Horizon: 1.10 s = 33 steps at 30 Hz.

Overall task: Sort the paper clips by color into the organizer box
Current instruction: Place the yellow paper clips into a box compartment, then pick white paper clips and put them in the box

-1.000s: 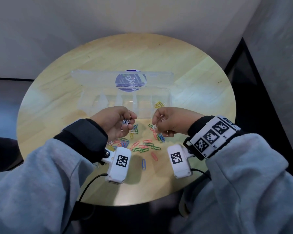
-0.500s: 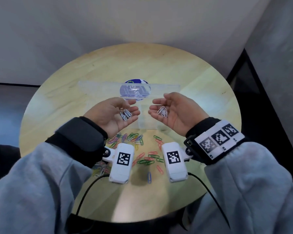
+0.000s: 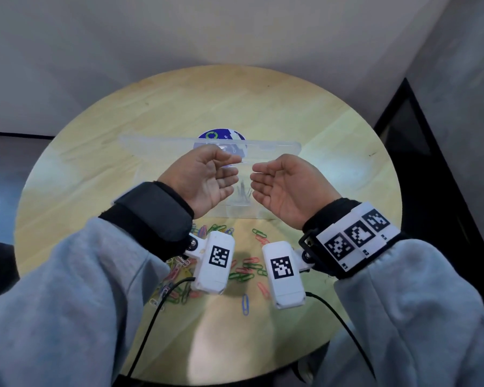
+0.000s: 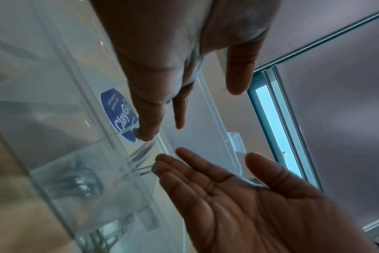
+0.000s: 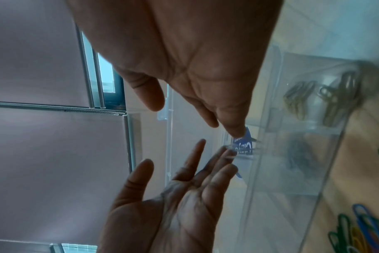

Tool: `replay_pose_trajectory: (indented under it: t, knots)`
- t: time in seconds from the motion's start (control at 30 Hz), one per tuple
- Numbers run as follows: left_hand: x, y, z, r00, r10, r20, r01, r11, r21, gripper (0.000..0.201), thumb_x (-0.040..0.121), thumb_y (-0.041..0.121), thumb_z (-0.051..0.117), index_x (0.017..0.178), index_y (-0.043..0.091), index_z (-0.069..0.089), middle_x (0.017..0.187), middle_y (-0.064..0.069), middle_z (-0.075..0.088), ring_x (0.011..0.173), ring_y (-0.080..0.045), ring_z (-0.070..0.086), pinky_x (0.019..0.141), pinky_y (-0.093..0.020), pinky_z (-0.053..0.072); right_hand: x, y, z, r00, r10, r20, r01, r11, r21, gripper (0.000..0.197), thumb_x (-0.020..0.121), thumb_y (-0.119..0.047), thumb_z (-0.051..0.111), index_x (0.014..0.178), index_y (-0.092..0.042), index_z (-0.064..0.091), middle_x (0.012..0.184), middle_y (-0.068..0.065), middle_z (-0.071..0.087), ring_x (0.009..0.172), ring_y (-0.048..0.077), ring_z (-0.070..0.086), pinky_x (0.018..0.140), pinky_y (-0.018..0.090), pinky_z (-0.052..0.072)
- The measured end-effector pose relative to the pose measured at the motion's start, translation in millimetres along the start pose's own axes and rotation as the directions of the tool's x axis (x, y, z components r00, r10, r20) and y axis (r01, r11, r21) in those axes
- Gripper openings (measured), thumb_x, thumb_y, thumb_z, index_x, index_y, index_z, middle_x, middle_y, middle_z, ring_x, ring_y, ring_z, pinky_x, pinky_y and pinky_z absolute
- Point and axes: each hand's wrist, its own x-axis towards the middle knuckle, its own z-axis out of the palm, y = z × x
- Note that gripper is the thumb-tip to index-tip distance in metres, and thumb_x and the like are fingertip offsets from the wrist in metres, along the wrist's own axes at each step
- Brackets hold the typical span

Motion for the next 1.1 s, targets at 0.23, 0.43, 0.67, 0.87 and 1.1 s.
replay_pose_trajectory:
  t: [0.23, 0.43, 0.67, 0.87, 1.1]
  knots:
    - [-12.5, -7.5, 1.9, 0.995, 0.096, -0.038, -0.093, 0.992, 0.085, 0.024, 0.091, 0.010, 0.039, 0.100, 0.011, 0.061, 0.096, -0.008, 0.061, 0.085, -0.017, 0.062, 0.080, -0.025, 0.053, -11.2, 1.8, -9.6, 0.999, -0.040, 0.009, 0.041, 0.981, -0.190, 0.022, 0.096, -0.021, 0.042, 0.106, -0.009, 0.057, 0.107, 0.007, 0.057, 0.108, 0.019, 0.055, 0.095, 0.027, 0.043]
    - [-24.6, -33.0, 0.0, 0.997, 0.071, -0.033, -0.026, 0.702, 0.712, 0.017, 0.088, 0.005, 0.050, 0.086, 0.018, 0.061, 0.075, -0.001, 0.058, 0.062, -0.014, 0.053, 0.052, -0.018, 0.043, -28.8, 1.2, -23.9, 0.998, -0.047, 0.043, 0.063, 0.781, -0.621, 0.008, 0.087, -0.011, 0.055, 0.079, -0.009, 0.057, 0.070, 0.005, 0.056, 0.061, 0.015, 0.054, 0.057, 0.025, 0.044]
    - [-27.8, -64.1, 11.8, 0.995, 0.055, -0.078, 0.069, 0.153, 0.986, 0.011, 0.078, 0.020, 0.062, 0.081, 0.031, 0.059, 0.073, 0.011, 0.055, 0.067, -0.012, 0.056, 0.061, -0.021, 0.042, -41.0, 14.5, -54.1, 0.998, -0.025, -0.055, -0.049, 0.217, -0.975, 0.005, 0.086, -0.015, 0.057, 0.082, -0.017, 0.058, 0.070, -0.004, 0.057, 0.066, 0.013, 0.053, 0.057, 0.021, 0.043]
    - [-25.4, -72.4, 28.8, 0.998, 0.058, -0.031, 0.034, -0.054, 0.998, 0.020, 0.083, 0.020, 0.060, 0.102, 0.027, 0.062, 0.073, 0.013, 0.048, 0.060, -0.008, 0.048, 0.046, -0.019, 0.029, -33.0, 29.7, -54.2, 0.992, -0.031, -0.122, -0.124, -0.052, -0.991, 0.016, 0.084, -0.011, 0.054, 0.093, -0.024, 0.057, 0.077, -0.012, 0.047, 0.075, 0.012, 0.050, 0.056, 0.021, 0.037]
    - [-19.4, -79.6, 35.7, 1.000, 0.028, -0.008, 0.012, -0.138, 0.990, 0.009, 0.084, 0.019, 0.060, 0.089, 0.026, 0.057, 0.068, 0.010, 0.044, 0.079, -0.013, 0.048, 0.048, -0.018, 0.028, -27.7, 33.9, -47.3, 0.995, 0.000, -0.095, -0.093, -0.167, -0.982, 0.018, 0.085, -0.003, 0.051, 0.089, -0.020, 0.054, 0.070, -0.009, 0.044, 0.061, 0.008, 0.043, 0.046, 0.020, 0.029]
